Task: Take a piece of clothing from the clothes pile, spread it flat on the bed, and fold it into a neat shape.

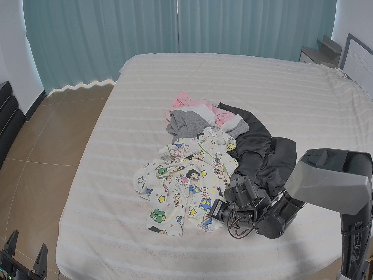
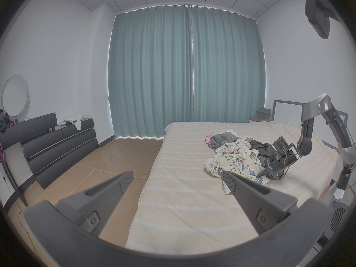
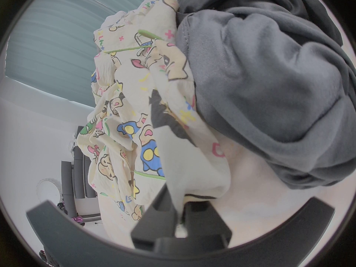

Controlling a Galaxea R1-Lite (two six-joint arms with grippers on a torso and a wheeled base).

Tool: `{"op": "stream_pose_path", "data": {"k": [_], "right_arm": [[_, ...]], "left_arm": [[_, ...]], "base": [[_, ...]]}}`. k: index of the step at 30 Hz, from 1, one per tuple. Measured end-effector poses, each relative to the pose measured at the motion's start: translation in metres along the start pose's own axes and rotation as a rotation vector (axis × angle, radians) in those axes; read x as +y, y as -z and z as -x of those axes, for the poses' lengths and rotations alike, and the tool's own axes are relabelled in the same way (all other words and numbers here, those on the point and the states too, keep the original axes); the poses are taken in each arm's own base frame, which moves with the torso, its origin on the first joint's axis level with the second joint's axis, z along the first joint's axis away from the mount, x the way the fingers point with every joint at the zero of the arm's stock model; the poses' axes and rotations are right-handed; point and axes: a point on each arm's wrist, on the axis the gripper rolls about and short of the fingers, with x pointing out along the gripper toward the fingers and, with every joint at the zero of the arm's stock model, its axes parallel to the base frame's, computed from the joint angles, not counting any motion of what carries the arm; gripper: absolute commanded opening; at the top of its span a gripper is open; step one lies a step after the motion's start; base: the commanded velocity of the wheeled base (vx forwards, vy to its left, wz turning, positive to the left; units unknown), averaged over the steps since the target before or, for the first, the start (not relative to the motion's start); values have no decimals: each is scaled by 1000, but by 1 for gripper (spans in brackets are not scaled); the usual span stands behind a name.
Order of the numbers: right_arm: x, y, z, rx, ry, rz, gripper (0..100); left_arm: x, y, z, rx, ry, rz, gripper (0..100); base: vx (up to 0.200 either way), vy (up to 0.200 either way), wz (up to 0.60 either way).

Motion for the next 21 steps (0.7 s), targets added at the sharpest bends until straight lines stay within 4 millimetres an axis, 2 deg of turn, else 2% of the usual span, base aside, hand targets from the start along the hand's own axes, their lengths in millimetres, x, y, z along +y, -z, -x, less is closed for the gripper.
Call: {"op": "stream_pose_path", "data": {"k": [8, 15, 21], "right_arm": [[4, -2, 20, -6, -16, 5, 0], [11, -5, 60, -24, -57, 35, 0], [21, -7, 104, -61, -137, 81, 0]], "left_arm": [[0, 0, 0, 0, 0, 0, 100], [0, 0, 0, 0, 0, 0, 100], [0, 0, 0, 0, 0, 0, 100]], "base": [[0, 0, 0], [0, 0, 0], [0, 0, 0]]}}
